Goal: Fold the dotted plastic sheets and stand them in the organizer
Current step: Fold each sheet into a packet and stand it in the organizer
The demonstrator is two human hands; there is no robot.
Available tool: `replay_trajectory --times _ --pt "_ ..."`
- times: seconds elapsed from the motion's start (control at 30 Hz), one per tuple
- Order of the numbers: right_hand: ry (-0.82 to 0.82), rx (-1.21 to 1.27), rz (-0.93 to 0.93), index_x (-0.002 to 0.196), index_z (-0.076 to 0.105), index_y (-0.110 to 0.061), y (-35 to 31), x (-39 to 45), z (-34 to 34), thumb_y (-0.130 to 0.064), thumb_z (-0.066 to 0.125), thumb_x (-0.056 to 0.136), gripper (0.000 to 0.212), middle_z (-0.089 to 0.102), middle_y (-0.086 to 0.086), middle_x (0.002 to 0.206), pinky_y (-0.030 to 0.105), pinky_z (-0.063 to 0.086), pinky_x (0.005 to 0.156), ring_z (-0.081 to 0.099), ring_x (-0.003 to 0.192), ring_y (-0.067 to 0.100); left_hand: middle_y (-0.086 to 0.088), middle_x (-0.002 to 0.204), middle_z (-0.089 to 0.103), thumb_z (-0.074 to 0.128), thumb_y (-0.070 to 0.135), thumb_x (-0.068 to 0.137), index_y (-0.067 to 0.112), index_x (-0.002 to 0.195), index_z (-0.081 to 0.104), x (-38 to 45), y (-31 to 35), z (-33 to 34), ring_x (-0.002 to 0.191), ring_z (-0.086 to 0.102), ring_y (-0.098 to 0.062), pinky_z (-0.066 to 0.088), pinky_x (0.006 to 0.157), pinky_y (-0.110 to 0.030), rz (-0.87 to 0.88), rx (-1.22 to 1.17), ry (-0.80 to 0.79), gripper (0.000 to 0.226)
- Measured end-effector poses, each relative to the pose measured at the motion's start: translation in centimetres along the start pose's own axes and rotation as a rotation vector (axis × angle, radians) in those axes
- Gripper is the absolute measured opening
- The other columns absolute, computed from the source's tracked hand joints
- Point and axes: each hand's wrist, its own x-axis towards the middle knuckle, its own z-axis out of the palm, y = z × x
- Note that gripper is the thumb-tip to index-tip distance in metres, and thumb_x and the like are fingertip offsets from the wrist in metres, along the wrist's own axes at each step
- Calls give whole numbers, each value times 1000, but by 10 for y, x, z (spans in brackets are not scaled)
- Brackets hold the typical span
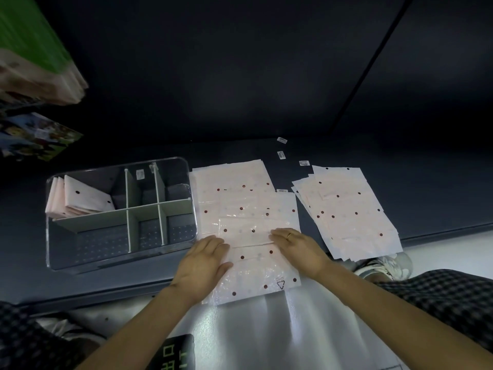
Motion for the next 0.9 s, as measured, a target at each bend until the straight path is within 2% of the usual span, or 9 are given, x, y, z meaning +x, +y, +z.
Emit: replay_trajectory --times 0.03,0.13,0.23,0.37,0.5,0.63,0.7,0.8,0.9 --pt "-26 16 3 129 56 -15 1 -1 -2 -13 58 89 40 56 3 133 22 44 96 53 121 14 -7 142 45 51 37 95 11 135 49 1 1 -2 137 35 -22 24 113 -33 3 -24 23 48" --pt "49 83 -99 107 70 -8 5 -1 -11 8 69 73 37 70 6 106 26 49 86 66 100 21 1 150 34 50 41 95 19 144 36 4 2 -5 141 26 -16 18 116 -28 3 -43 23 55" --pt "-44 155 -93 113 66 -11 5 2 -25 -9 51 95 24 64 1 114 20 33 97 54 112 16 6 140 47 52 37 95 26 139 43 6 4 -12 132 39 -16 28 109 -27 -19 -71 29 47" --pt "-143 255 -30 111 64 -15 9 17 -38 -18 48 97 22 61 1 106 20 36 93 48 108 11 10 125 60 53 26 95 31 131 50 4 11 -26 107 60 -21 47 85 -31 -60 -84 114 37" --pt "-181 270 110 110 63 -21 12 40 -36 -24 48 97 20 58 3 103 23 37 86 46 107 13 -8 131 57 78 11 73 13 126 59 3 18 -29 118 56 -30 42 100 -45 5 36 301 56" --pt "-189 255 207 110 63 -21 14 56 -23 -24 49 96 20 60 5 102 26 36 88 45 110 17 -7 139 51 77 29 75 13 130 56 -3 28 -7 130 46 -25 28 109 -47 114 152 209 61" --pt "-196 216 217 112 63 -20 13 60 -18 -24 48 97 21 64 3 103 29 37 92 45 112 18 -8 148 40 70 40 81 15 139 45 -4 32 5 138 34 -23 25 111 -44 79 216 57 68" --pt "-221 121 223 117 60 -20 11 63 -14 -27 46 97 24 63 2 112 34 35 97 43 116 20 -5 156 -19 27 52 99 19 146 -15 0 25 26 140 -24 -21 -11 116 -37 42 240 -118 71" --pt "-91 -13 206 126 54 -21 3 57 -9 -27 46 97 30 51 1 129 33 30 101 39 121 21 -5 150 -32 14 58 97 26 142 -26 1 21 38 141 -27 -22 -14 116 -36 14 228 -168 68"
